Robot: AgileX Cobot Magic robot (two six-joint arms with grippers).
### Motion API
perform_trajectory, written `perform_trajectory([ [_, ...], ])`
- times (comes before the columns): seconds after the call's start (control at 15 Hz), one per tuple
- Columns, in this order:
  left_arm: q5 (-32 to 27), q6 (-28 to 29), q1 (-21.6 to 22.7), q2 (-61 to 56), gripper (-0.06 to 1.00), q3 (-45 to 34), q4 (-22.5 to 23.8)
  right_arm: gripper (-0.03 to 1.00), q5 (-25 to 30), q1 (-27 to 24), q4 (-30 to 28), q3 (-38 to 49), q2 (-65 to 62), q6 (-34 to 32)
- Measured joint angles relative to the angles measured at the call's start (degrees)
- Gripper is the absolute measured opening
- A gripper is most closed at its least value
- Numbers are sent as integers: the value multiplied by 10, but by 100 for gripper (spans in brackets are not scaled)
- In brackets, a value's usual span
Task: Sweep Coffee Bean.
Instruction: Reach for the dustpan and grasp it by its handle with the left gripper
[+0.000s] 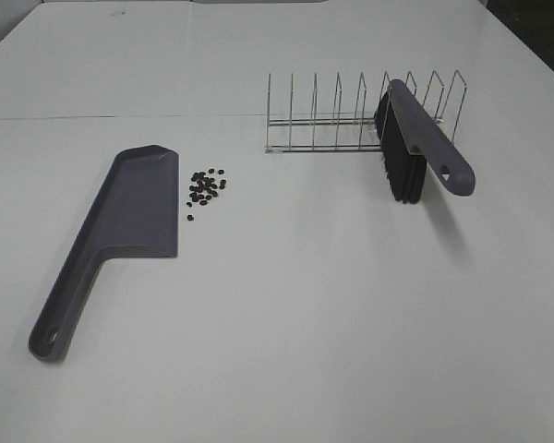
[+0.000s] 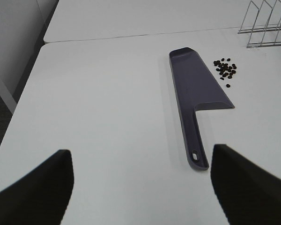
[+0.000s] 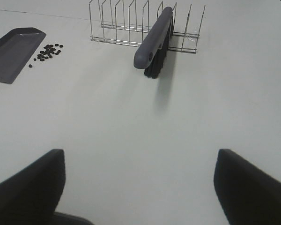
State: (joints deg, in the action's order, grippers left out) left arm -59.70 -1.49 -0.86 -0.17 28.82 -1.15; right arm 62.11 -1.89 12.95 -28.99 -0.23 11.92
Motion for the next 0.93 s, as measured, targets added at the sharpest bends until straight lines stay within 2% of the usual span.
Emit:
perform_trajectory([
  [0.93, 0, 0, 0, 0, 76, 0, 0, 76, 0, 0, 0, 0, 0, 0],
])
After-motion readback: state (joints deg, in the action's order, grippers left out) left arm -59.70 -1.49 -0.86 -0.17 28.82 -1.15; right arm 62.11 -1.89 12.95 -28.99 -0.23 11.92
